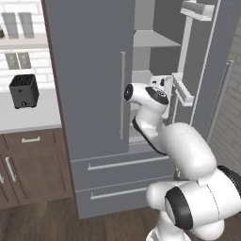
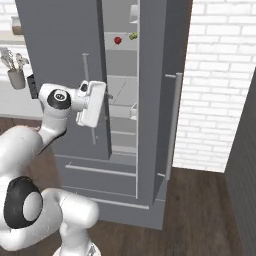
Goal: Take the strawberry from the fridge and place it on top of the pancake, located on the dining counter.
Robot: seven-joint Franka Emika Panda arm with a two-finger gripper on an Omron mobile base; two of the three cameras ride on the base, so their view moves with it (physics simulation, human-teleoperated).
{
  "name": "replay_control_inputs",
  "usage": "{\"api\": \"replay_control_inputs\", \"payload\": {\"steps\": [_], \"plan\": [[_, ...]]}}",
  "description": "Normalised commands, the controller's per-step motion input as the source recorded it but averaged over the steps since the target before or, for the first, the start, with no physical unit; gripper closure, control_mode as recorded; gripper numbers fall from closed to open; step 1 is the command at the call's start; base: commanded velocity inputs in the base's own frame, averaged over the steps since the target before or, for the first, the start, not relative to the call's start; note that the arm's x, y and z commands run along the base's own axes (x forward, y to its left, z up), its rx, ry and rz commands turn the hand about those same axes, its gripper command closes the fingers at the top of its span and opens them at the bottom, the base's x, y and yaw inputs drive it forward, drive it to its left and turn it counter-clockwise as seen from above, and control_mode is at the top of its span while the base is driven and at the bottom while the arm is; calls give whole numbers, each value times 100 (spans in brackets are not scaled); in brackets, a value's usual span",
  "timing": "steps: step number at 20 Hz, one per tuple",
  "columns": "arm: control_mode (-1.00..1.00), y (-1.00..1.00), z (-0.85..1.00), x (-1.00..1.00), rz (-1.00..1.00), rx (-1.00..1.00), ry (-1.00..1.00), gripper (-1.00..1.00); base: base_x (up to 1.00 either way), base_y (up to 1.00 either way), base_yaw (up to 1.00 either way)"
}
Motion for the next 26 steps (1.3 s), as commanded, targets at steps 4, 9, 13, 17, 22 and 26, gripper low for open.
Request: {"api": "replay_control_inputs", "payload": {"steps": [4, 9, 13, 17, 22, 26], "plan": [[-100, -76, -45, 41, -23, 1, 2, -100, 0, 0, 0], [-100, -49, -24, 31, -15, 0, 0, -100, 0, 0, 0], [-100, -45, -13, 7, -7, 0, 0, -100, 0, 0, 0], [-100, -66, -4, 0, 0, 0, 0, -100, 0, 0, 0], [-100, -60, -5, 0, 0, 0, 0, -100, 0, 0, 0], [-100, -36, -4, -5, 0, 0, 0, -100, 0, 0, 0]]}}
